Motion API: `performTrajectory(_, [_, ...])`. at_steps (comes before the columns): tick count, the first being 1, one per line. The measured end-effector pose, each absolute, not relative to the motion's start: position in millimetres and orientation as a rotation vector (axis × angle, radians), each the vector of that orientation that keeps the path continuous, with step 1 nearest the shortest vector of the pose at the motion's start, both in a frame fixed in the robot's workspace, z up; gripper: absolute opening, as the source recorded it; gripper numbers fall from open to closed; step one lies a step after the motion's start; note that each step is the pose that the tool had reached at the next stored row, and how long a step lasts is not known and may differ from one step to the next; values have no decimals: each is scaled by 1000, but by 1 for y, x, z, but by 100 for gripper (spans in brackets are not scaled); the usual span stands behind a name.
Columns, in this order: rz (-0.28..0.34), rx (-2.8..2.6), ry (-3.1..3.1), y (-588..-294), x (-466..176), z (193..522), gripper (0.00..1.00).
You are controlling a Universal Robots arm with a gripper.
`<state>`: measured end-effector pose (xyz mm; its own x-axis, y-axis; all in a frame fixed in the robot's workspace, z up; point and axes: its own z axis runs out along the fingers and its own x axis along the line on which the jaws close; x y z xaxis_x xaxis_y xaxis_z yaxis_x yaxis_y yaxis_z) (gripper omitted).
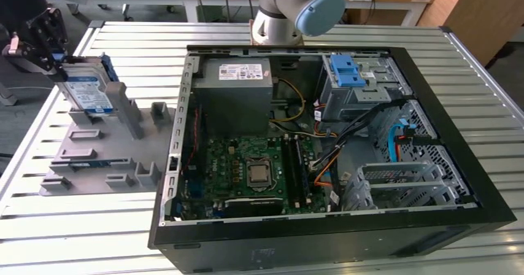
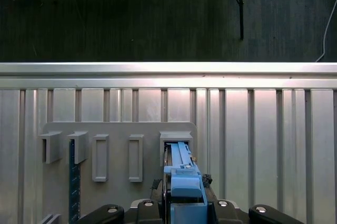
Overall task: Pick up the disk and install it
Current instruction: 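Pick up the disk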
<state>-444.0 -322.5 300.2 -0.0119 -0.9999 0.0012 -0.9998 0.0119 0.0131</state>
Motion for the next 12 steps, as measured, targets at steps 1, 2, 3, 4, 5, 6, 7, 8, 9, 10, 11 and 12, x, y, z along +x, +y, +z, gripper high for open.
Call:
performTrajectory(1, [-13,2201,-2227,-322,-444,300,36])
performTrajectory(2, [-13,2201,-2228,-322,-444,300,36])
performTrajectory(3, [-13,2201,-2228,-322,-444,300,36])
performTrajectory(4, [-13,2201,-2228,-322,-444,301,36])
performTrajectory(5, [-13,2201,-2228,-322,-444,302,36])
performTrajectory(6, [-13,2201,-2227,-322,-444,302,36])
performTrajectory(7, [-13,2201,-2228,-322,-444,302,36])
performTrajectory(8, [-13,2201,-2227,-322,-444,302,36])
performTrajectory(9, [-13,2201,-2227,-322,-444,302,36])
performTrajectory(10, [-13,2201,-2227,-322,-444,302,36])
performTrajectory(11, [-13,2201,-2227,-322,-444,303,36])
performTrajectory(12, [-13,2201,-2228,-322,-444,303,36])
